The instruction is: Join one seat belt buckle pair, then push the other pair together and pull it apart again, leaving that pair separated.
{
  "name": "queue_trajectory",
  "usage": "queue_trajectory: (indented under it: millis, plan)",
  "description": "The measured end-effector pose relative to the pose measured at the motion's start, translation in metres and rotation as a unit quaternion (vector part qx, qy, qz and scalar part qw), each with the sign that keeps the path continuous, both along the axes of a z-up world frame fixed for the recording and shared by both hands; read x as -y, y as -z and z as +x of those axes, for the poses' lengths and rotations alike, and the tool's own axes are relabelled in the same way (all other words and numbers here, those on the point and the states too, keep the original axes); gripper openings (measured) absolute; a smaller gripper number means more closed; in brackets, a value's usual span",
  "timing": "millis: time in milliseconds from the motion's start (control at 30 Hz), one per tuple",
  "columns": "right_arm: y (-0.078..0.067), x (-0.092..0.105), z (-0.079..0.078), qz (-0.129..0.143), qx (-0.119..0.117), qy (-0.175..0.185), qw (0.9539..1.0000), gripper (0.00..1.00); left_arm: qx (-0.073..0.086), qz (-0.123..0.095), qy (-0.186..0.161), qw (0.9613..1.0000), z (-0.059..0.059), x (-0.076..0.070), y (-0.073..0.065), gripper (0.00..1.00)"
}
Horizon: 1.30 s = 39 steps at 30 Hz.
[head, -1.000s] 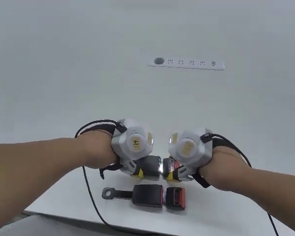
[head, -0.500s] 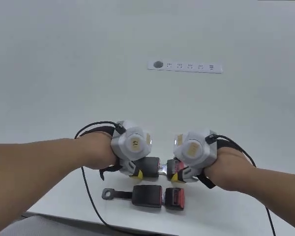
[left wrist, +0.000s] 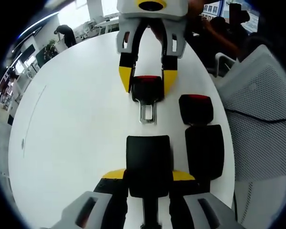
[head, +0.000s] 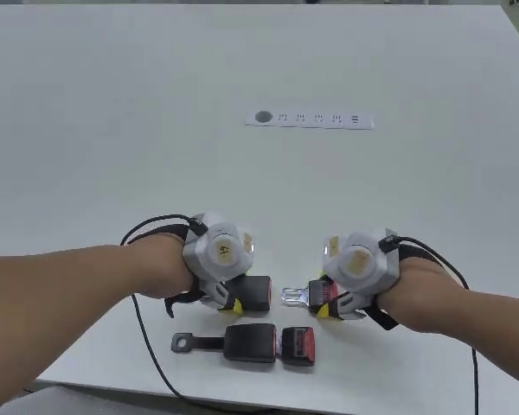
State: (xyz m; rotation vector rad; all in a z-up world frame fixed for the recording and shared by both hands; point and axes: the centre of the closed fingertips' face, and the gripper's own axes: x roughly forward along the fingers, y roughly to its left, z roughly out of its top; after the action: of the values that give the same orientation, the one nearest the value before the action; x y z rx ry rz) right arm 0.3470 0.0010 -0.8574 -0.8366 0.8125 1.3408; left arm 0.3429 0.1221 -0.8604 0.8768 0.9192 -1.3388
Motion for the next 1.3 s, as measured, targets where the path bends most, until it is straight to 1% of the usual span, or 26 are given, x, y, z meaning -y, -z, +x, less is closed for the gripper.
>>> queue_trajectory:
  millis: [133, 200, 233, 267, 333, 433, 467, 533, 600, 700, 733, 767, 800, 867, 900, 967, 1000, 1067, 1100, 1133, 1167, 1200, 1233, 1267, 1300]
  plan:
    - [0.000, 0.026, -0.001, -0.009, -0.001, 0.015, 0.9998, 0.34, 0.002, 0.008, -0.004, 1.0000, 0.001, 0.000, 0.001, 0.33]
    - [0.000, 0.044, 0.000, -0.020, -0.003, 0.027, 0.9994, 0.34, 0.002, 0.013, -0.010, 0.9999, 0.000, 0.001, 0.000, 0.34]
    - [0.000, 0.050, 0.000, -0.024, -0.002, 0.030, 0.9992, 0.34, 0.002, 0.015, -0.012, 0.9998, 0.001, 0.001, 0.000, 0.34]
    - [0.000, 0.058, -0.001, -0.028, 0.000, 0.030, 0.9991, 0.34, 0.002, 0.016, -0.013, 0.9998, 0.001, 0.001, 0.000, 0.34]
    - [0.000, 0.068, -0.002, -0.034, -0.005, 0.033, 0.9989, 0.34, 0.001, 0.017, -0.013, 0.9998, 0.001, 0.000, 0.000, 0.34]
    - [0.001, 0.086, 0.000, -0.049, 0.002, 0.034, 0.9982, 0.35, 0.001, 0.021, -0.014, 0.9997, 0.000, 0.000, -0.001, 0.34]
    - [0.000, 0.090, 0.000, -0.052, 0.001, 0.037, 0.9980, 0.35, 0.001, 0.024, -0.014, 0.9996, 0.000, 0.001, -0.001, 0.34]
    - [0.000, 0.099, 0.002, -0.061, 0.006, 0.038, 0.9974, 0.35, -0.001, 0.029, -0.021, 0.9993, 0.001, 0.000, -0.001, 0.34]
    - [0.000, 0.104, 0.003, -0.063, 0.005, 0.049, 0.9968, 0.35, 0.000, 0.034, -0.022, 0.9992, 0.000, 0.000, -0.001, 0.34]
    - [0.000, 0.105, 0.003, -0.063, 0.007, 0.053, 0.9966, 0.35, 0.003, 0.038, -0.022, 0.9990, 0.000, 0.000, -0.002, 0.34]
    - [0.000, 0.105, 0.004, -0.062, 0.011, 0.056, 0.9964, 0.37, 0.005, 0.039, -0.020, 0.9990, 0.000, -0.001, -0.002, 0.34]
    - [-0.001, 0.106, 0.005, -0.062, 0.016, 0.060, 0.9961, 0.41, 0.006, 0.039, -0.018, 0.9991, -0.001, -0.001, -0.002, 0.34]
    - [-0.002, 0.105, 0.006, -0.060, 0.021, 0.066, 0.9958, 0.45, 0.008, 0.039, -0.017, 0.9991, -0.001, -0.001, -0.003, 0.35]
    - [-0.002, 0.106, 0.005, -0.053, 0.019, 0.086, 0.9947, 0.51, 0.023, 0.035, -0.018, 0.9990, 0.004, -0.001, -0.004, 0.39]
    - [-0.004, 0.107, 0.004, -0.050, 0.019, 0.094, 0.9942, 0.52, 0.024, 0.034, -0.022, 0.9989, 0.005, -0.002, -0.004, 0.43]
    - [-0.007, 0.107, 0.004, -0.029, 0.022, 0.115, 0.9927, 0.55, 0.021, 0.029, -0.038, 0.9986, 0.006, -0.007, -0.005, 0.52]
    - [-0.012, 0.107, 0.002, -0.019, 0.021, 0.129, 0.9912, 0.56, 0.023, 0.015, -0.054, 0.9982, 0.007, -0.008, -0.009, 0.53]
    - [-0.017, 0.108, 0.001, -0.006, 0.026, 0.139, 0.9899, 0.57, 0.036, 0.003, -0.067, 0.9971, 0.012, -0.011, -0.016, 0.53]
    - [-0.019, 0.107, 0.000, 0.001, 0.027, 0.145, 0.9890, 0.57, 0.042, -0.010, -0.085, 0.9955, 0.013, -0.013, -0.023, 0.53]
    - [-0.025, 0.104, -0.003, 0.018, 0.026, 0.158, 0.9870, 0.58, 0.044, -0.016, -0.093, 0.9945, 0.012, -0.015, -0.027, 0.53]
    - [-0.030, 0.102, -0.005, 0.028, 0.027, 0.159, 0.9866, 0.58, 0.048, -0.026, -0.099, 0.9936, 0.011, -0.018, -0.032, 0.54]
    - [-0.034, 0.102, -0.007, 0.034, 0.030, 0.161, 0.9860, 0.59, 0.050, -0.028, -0.103, 0.9931, 0.009, -0.021, -0.035, 0.54]
    - [-0.037, 0.102, -0.009, 0.039, 0.032, 0.164, 0.9852, 0.59, 0.051, -0.029, -0.106, 0.9926, 0.003, -0.025, -0.039, 0.55]
    - [-0.040, 0.100, -0.010, 0.047, 0.033, 0.169, 0.9840, 0.61, 0.052, -0.030, -0.106, 0.9925, 0.000, -0.027, -0.040, 0.56]
    - [-0.044, 0.098, -0.014, 0.058, 0.034, 0.174, 0.9825, 0.62, 0.058, -0.035, -0.114, 0.9912, -0.005, -0.029, -0.045, 0.58]
